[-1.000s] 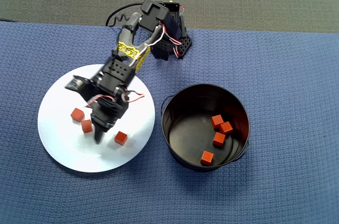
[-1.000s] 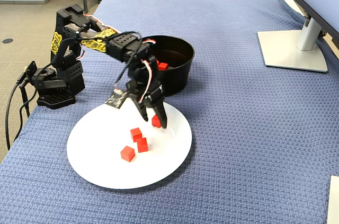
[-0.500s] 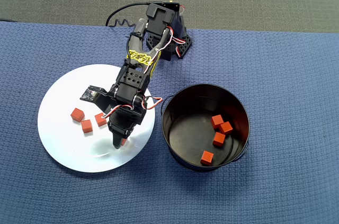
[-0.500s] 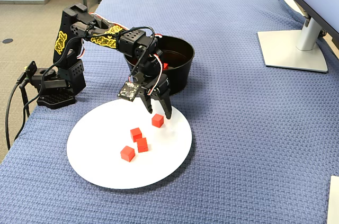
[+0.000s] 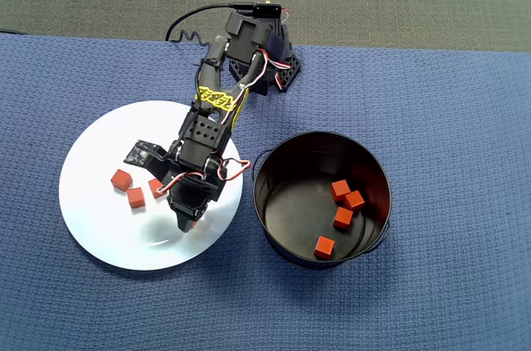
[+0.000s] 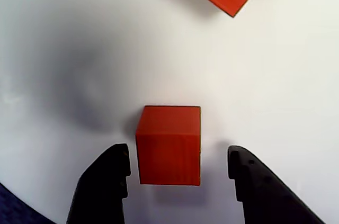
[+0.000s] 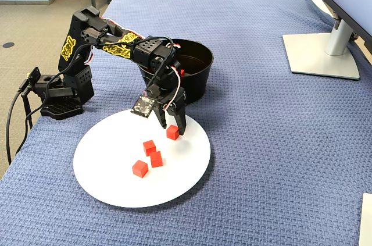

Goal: Pick up the red cubes from the white plate and place them in the black recipient

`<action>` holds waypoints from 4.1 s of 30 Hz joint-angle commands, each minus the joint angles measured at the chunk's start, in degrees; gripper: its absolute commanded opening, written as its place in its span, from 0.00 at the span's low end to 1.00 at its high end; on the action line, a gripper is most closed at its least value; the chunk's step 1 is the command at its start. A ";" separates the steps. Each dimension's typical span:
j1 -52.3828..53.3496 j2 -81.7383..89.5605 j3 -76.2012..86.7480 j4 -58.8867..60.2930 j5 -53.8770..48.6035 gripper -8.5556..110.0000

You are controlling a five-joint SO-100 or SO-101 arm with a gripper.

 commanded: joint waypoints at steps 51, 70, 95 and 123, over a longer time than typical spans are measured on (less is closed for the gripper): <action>-36.47 48.34 15.64 4.92 -1.14 0.36; 2.02 37.35 19.51 1.05 -47.81 0.40; 13.97 10.81 1.85 13.27 -72.60 0.34; 18.19 -0.18 -6.68 4.57 -69.43 0.30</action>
